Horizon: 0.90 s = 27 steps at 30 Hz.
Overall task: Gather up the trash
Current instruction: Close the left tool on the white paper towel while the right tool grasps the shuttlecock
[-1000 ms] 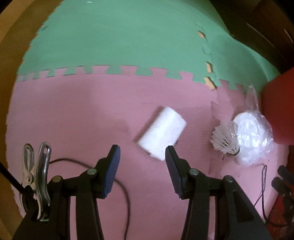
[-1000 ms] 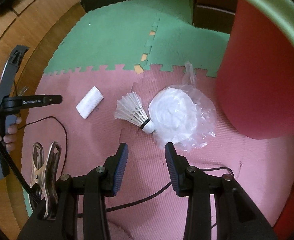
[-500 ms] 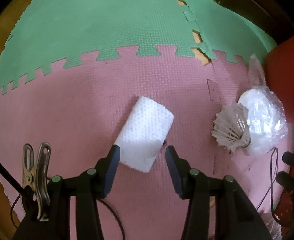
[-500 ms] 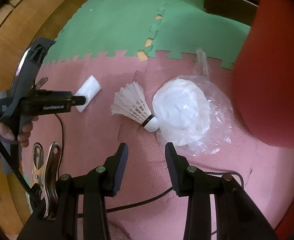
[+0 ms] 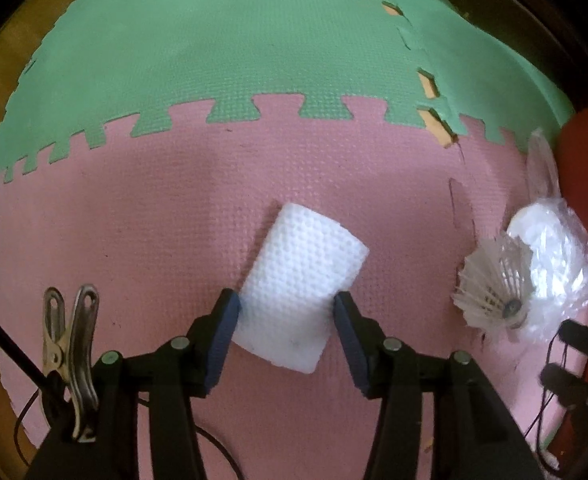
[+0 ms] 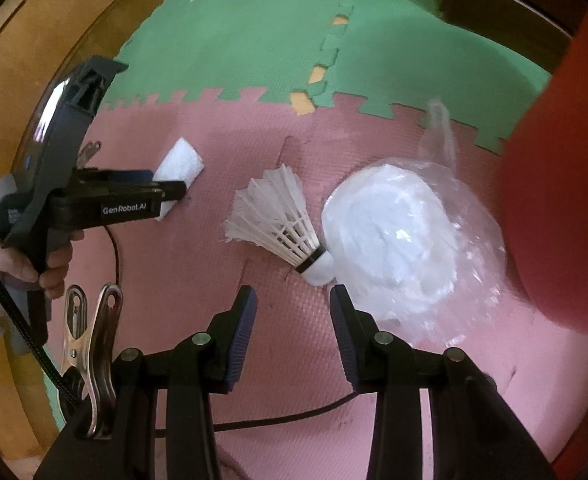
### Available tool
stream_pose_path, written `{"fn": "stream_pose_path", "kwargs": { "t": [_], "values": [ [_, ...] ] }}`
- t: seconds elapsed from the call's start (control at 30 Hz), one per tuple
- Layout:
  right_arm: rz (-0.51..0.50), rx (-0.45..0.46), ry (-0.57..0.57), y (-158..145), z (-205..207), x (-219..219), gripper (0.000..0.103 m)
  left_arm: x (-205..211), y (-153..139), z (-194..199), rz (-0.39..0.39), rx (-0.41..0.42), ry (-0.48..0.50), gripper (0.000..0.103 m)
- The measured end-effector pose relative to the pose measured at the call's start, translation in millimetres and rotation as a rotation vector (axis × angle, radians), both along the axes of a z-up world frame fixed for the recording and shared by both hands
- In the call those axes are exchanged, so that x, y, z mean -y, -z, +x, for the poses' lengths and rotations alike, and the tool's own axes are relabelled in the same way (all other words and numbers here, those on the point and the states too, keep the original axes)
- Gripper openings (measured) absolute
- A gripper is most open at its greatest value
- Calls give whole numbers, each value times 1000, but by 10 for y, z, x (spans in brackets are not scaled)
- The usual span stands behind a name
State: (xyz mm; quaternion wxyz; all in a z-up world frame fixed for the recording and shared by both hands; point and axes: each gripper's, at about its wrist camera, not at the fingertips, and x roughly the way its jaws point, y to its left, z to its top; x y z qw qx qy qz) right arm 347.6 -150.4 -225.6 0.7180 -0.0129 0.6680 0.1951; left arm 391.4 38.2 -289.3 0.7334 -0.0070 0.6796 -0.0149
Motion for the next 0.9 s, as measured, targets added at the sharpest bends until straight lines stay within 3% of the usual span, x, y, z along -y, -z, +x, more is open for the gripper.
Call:
{"fn": "stream_pose_path", "kwargs": {
  "t": [0.27, 0.6, 0.7, 0.8, 0.9],
  "values": [
    [-59, -5, -113, 226, 148, -242, 39, -317, -48, 7, -96, 9, -157, 20],
    [-156, 31, -255, 422, 244, -571, 39, -609, -283, -256, -153, 23, -267, 19],
    [-180, -24, -273, 547, 274, -620, 39, -682, -400, -341, -185, 28, -309, 19],
    [-213, -10, -293, 567, 289, -670, 28, -641, -556, -445, -187, 31, -320, 19],
    [-219, -15, -298, 494, 289, -695, 28, -607, -753, -531, -189, 33, -326, 19]
  ]
}}
